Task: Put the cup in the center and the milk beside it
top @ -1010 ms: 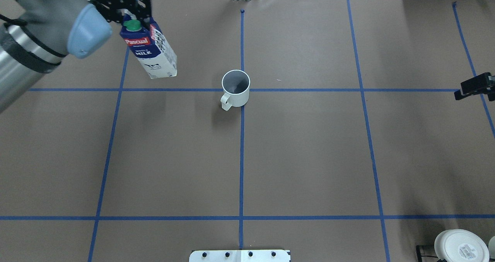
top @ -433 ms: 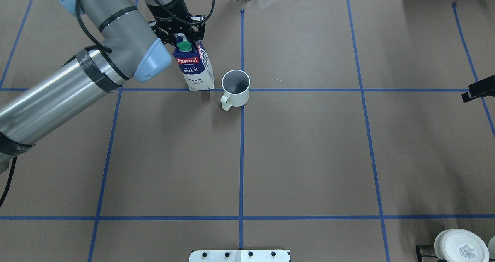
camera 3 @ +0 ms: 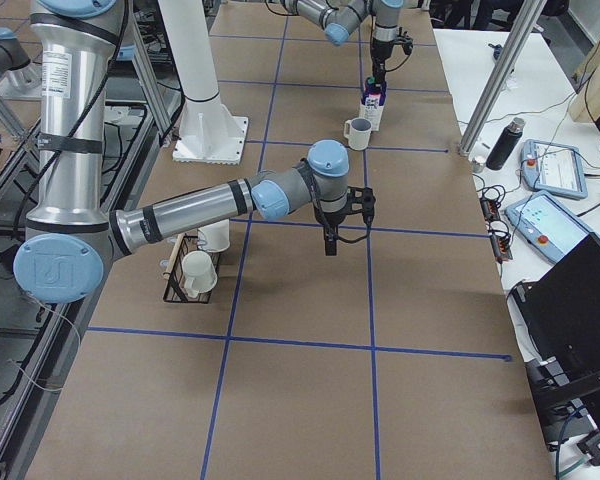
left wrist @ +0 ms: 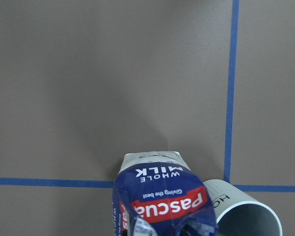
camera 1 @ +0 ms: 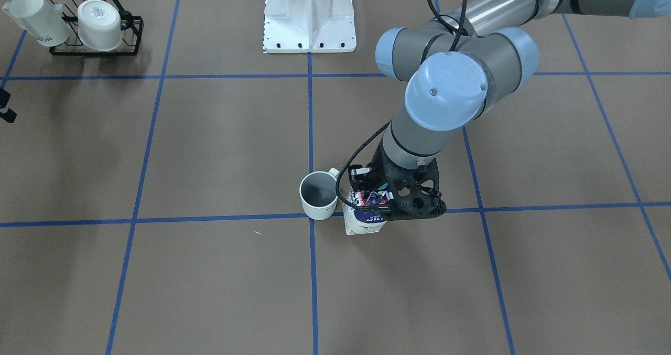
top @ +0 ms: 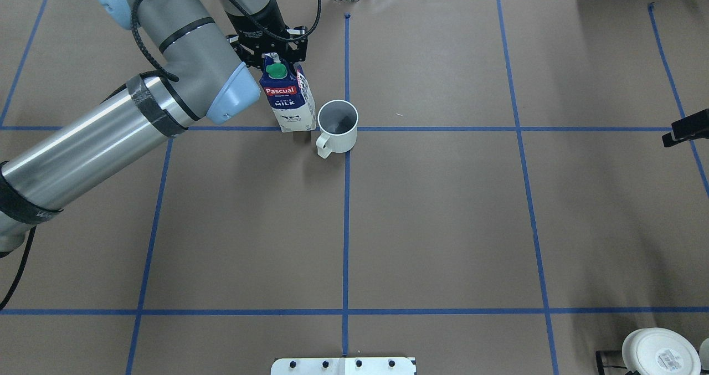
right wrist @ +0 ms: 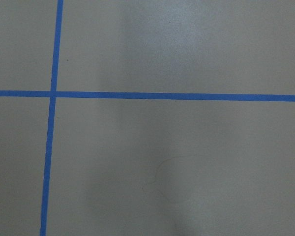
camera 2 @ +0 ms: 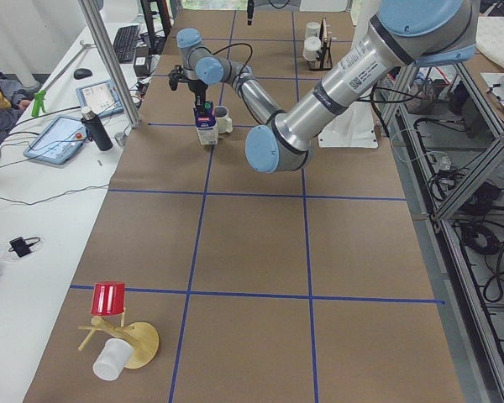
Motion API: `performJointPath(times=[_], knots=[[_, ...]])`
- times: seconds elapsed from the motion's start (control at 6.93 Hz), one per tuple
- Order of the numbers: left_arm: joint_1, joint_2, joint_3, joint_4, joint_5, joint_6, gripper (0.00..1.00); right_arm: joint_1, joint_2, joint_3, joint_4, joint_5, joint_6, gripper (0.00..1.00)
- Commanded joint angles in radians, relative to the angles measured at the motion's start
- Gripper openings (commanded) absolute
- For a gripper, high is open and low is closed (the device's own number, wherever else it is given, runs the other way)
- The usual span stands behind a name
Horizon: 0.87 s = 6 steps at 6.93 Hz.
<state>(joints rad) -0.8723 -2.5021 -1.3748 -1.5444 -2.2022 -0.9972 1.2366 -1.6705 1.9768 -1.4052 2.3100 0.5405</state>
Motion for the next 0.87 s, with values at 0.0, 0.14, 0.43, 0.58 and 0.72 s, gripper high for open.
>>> performJointPath(times=[0.0,0.14,0.43,0.58,0.72], knots=[[-0.019,0.011,-0.068,0.007,0.001,-0.003,0.98,0.0,0.003,-0.003,0.0,-0.001,-0.001,1.0],[-0.084,0.067,-0.164,0.038,-0.019,0.003,0.98,0.0,0.006,-0.004,0.0,-0.001,-0.001,1.0],[-0.242,0.406,-0.517,0.128,-0.105,0.261,0.98,0.0,0.008,-0.013,0.0,-0.004,-0.013,1.0],[-0.316,0.566,-0.58,0.127,-0.106,0.455,0.98,0.006,0.017,-0.041,0.005,-0.003,-0.04,1.0],[-0.411,0.704,-0.592,0.118,-0.108,0.694,0.98,0.017,0.02,-0.05,0.008,-0.004,-0.051,1.0]])
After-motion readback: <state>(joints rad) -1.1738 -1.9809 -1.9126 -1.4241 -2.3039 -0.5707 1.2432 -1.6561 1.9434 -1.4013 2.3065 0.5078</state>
